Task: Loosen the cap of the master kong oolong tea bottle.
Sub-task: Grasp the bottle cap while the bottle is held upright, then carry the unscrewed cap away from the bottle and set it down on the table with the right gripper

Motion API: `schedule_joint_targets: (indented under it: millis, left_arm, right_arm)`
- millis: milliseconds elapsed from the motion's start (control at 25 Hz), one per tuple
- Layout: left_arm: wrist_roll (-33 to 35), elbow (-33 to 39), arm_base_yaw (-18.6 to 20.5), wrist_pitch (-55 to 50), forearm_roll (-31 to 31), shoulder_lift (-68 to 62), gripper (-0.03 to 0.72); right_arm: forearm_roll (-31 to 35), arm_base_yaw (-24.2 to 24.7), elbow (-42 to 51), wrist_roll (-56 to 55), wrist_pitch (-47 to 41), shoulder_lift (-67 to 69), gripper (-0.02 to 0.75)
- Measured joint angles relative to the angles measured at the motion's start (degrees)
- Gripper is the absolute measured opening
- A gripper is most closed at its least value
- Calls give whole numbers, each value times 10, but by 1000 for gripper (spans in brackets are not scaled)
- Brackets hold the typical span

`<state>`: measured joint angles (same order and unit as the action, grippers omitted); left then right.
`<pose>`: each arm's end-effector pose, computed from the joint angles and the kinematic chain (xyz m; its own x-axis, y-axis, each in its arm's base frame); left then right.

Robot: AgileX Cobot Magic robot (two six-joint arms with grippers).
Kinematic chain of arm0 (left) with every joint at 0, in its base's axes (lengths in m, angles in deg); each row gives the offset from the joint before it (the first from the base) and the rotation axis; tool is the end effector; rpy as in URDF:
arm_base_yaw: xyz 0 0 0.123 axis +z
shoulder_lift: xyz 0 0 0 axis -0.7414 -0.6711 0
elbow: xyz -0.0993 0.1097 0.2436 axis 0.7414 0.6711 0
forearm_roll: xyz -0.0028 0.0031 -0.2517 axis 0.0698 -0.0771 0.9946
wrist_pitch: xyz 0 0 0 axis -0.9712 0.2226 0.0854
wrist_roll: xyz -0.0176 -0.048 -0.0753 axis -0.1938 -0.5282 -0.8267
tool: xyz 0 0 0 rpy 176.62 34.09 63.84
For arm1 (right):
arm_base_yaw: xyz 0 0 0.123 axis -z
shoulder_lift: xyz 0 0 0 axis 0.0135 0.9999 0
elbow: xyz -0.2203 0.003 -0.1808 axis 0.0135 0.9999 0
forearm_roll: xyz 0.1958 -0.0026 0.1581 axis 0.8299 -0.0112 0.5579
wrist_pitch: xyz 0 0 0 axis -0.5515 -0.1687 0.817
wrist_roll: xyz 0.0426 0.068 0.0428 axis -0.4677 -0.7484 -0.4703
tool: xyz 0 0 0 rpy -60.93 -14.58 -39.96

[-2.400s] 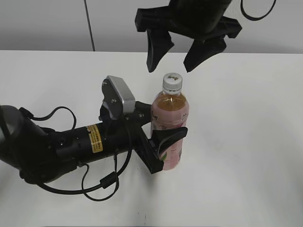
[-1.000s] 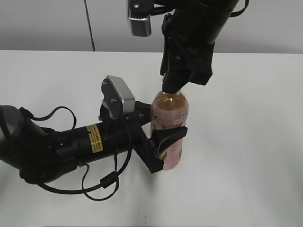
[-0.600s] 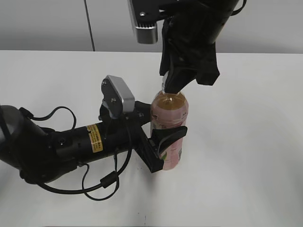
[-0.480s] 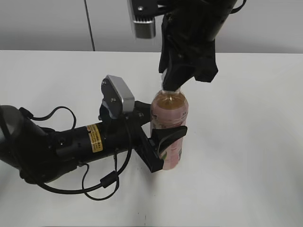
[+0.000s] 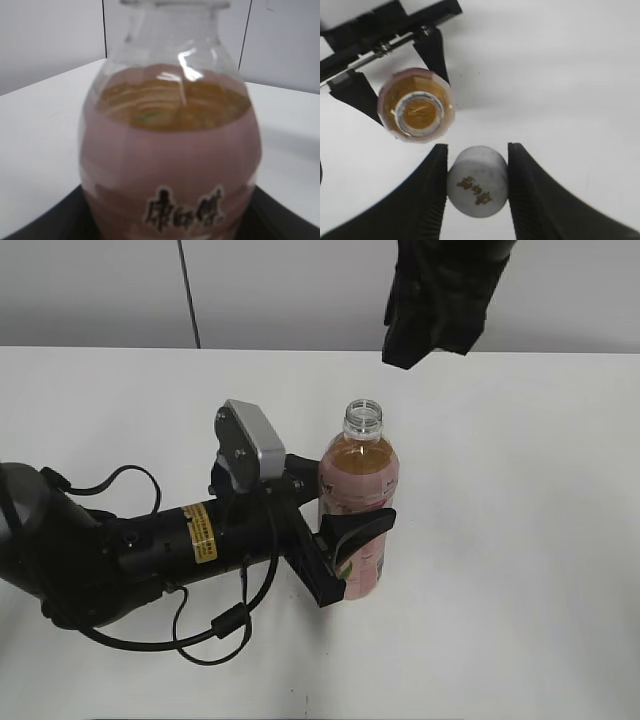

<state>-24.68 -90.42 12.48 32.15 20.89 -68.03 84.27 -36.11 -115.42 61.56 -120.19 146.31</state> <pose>0.2487 -0.2355 0.1063 -0.0729 0.0968 -0.9926 0.9220 0.3859 -0.0301 0.2959 0.2180 0.3472 0.0505 -0.9583 -0.2811 -0.9601 0.0310 -0.2780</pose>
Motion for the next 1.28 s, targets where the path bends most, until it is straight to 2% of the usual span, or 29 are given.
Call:
schedule_joint_targets:
  millis: [200, 440, 520, 840, 1280]
  left_arm:
    - [0, 0, 0, 0, 0, 0, 405]
    - [0, 0, 0, 0, 0, 0, 405]
    - [0, 0, 0, 0, 0, 0, 405]
    - [0, 0, 0, 0, 0, 0, 405]
    - [0, 0, 0, 0, 0, 0, 405]
  right_arm:
    - [-14, 63, 41, -105, 1, -6, 275]
    - [-13, 191, 181, -298, 2, -16, 274]
    - [0, 219, 231, -339, 6, -16, 274]
    - [79, 226, 381, -458, 240, -15, 273]
    - [117, 226, 392, -473, 276, 98, 273]
